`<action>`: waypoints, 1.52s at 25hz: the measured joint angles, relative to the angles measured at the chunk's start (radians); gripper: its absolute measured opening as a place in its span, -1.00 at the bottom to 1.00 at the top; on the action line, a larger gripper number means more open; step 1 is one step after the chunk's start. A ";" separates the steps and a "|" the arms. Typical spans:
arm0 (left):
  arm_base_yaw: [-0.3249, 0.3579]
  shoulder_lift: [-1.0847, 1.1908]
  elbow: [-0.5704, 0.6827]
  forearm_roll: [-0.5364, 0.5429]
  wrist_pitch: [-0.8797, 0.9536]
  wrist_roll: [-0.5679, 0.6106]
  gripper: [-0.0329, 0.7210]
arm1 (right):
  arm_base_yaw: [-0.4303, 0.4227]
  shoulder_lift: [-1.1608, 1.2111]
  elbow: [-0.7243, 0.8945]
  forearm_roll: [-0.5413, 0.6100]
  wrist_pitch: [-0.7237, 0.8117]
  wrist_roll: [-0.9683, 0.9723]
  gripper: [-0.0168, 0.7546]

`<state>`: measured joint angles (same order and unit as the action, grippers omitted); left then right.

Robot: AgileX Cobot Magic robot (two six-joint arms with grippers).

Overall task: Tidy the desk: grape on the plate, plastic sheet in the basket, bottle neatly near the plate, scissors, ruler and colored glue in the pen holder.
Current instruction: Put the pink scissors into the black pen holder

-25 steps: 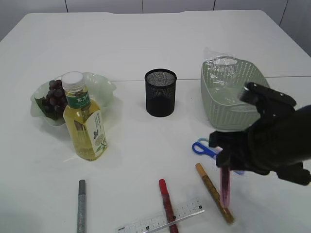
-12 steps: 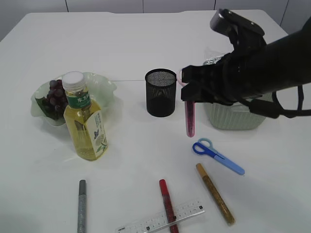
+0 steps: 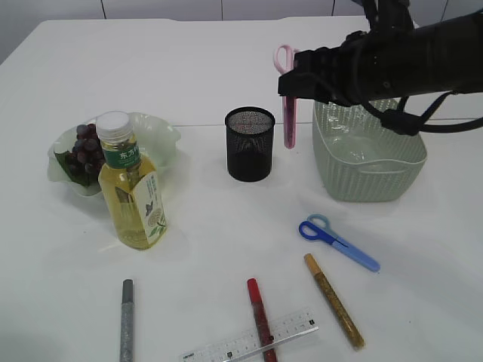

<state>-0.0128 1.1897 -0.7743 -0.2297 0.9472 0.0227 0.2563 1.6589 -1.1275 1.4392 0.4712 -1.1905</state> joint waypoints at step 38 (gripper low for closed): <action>0.000 0.000 0.000 0.016 0.010 0.000 0.24 | -0.017 0.623 -0.554 0.346 0.134 -0.790 -0.09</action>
<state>-0.0128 1.1897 -0.7743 -0.2139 0.9571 0.0227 0.2394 2.2820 -1.6817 1.7849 0.6054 -1.9807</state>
